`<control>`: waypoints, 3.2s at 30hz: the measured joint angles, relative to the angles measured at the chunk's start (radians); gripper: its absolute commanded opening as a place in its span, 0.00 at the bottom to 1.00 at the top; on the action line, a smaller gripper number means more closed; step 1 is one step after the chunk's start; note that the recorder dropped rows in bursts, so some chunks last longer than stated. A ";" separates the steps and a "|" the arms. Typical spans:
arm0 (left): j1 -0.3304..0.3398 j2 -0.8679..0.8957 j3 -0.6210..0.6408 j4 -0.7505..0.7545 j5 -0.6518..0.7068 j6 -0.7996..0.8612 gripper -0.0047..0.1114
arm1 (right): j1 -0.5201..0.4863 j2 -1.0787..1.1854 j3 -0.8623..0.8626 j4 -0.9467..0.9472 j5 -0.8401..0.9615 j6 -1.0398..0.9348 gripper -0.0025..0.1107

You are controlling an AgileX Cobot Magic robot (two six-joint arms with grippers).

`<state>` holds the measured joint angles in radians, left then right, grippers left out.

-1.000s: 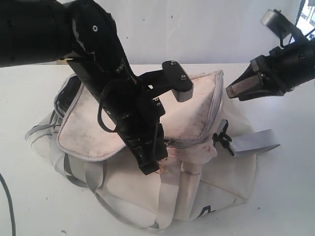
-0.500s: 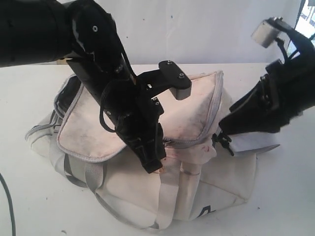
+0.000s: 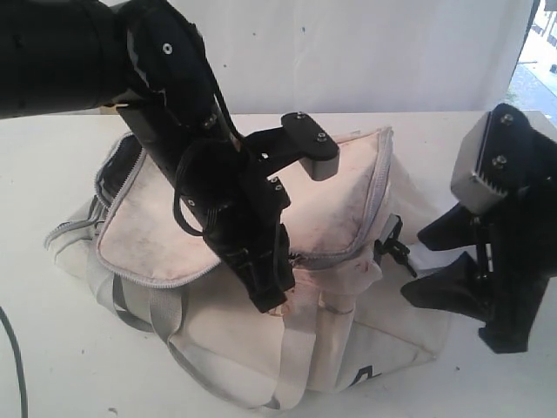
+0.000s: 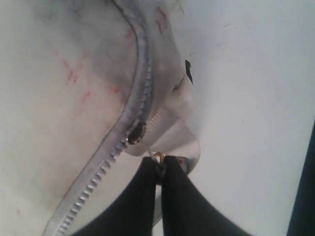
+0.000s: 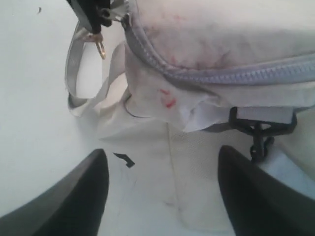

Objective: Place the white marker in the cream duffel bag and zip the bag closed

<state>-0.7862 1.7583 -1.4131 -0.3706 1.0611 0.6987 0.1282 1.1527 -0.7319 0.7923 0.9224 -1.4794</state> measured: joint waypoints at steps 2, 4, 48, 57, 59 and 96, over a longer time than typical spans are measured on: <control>0.000 0.000 0.000 0.000 0.002 0.004 0.04 | 0.029 -0.002 0.025 0.056 -0.051 -0.050 0.55; 0.000 0.000 0.000 0.000 0.007 0.004 0.04 | 0.059 -0.004 0.053 0.115 -0.094 -0.123 0.55; 0.067 0.000 0.000 -0.197 0.063 0.108 0.04 | 0.352 0.176 0.126 0.513 -0.550 -0.637 0.03; 0.067 -0.002 0.000 -0.038 0.062 -0.013 0.04 | 0.354 0.173 0.126 0.511 -0.563 -0.637 0.02; 0.067 -0.009 0.000 0.020 0.062 -0.052 0.04 | 0.354 0.162 0.126 0.511 -0.577 -0.637 0.02; 0.566 -0.103 0.002 0.411 0.112 -0.377 0.04 | 0.360 0.173 0.143 0.515 -0.750 -0.439 0.28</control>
<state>-0.2201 1.6553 -1.4109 0.0402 1.1734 0.3222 0.4882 1.3258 -0.5887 1.3069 0.1727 -1.9186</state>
